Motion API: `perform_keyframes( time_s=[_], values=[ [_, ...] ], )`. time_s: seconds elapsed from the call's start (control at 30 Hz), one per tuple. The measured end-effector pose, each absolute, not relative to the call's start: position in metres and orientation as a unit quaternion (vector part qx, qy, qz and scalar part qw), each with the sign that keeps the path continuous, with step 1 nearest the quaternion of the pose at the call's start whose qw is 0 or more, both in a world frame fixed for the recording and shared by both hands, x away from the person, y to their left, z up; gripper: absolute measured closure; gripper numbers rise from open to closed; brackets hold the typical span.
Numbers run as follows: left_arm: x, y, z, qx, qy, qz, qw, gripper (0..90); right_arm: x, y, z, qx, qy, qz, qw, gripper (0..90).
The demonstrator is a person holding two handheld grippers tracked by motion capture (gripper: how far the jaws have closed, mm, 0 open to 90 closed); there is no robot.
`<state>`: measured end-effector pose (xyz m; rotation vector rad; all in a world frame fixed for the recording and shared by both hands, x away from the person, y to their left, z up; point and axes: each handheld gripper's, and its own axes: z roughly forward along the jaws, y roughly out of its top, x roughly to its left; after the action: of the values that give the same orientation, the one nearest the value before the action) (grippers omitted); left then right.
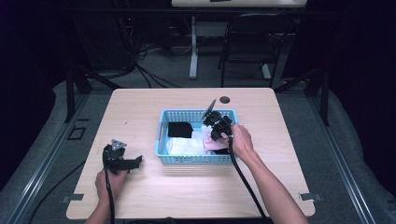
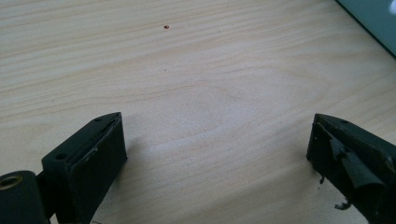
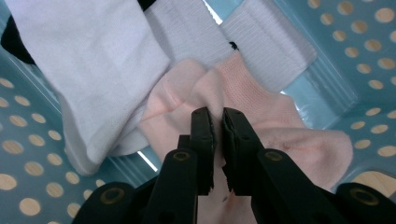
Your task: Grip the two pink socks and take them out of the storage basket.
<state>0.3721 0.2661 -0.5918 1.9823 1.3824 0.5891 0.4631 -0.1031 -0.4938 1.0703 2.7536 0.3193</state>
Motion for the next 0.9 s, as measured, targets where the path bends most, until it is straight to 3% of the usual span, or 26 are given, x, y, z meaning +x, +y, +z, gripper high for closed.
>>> perform_keyframes(
  time_s=[0.33,0.9],
  values=[
    [0.372,0.266,-0.592,0.754,0.526,0.224,0.322,4.5,0.459,-0.117,-0.463,0.391,0.898,0.187,0.074,84.4],
    [0.372,0.266,-0.592,0.754,0.526,0.224,0.322,4.6,0.461,-0.118,-0.437,0.383,0.905,0.175,0.053,84.5]
  ],
)
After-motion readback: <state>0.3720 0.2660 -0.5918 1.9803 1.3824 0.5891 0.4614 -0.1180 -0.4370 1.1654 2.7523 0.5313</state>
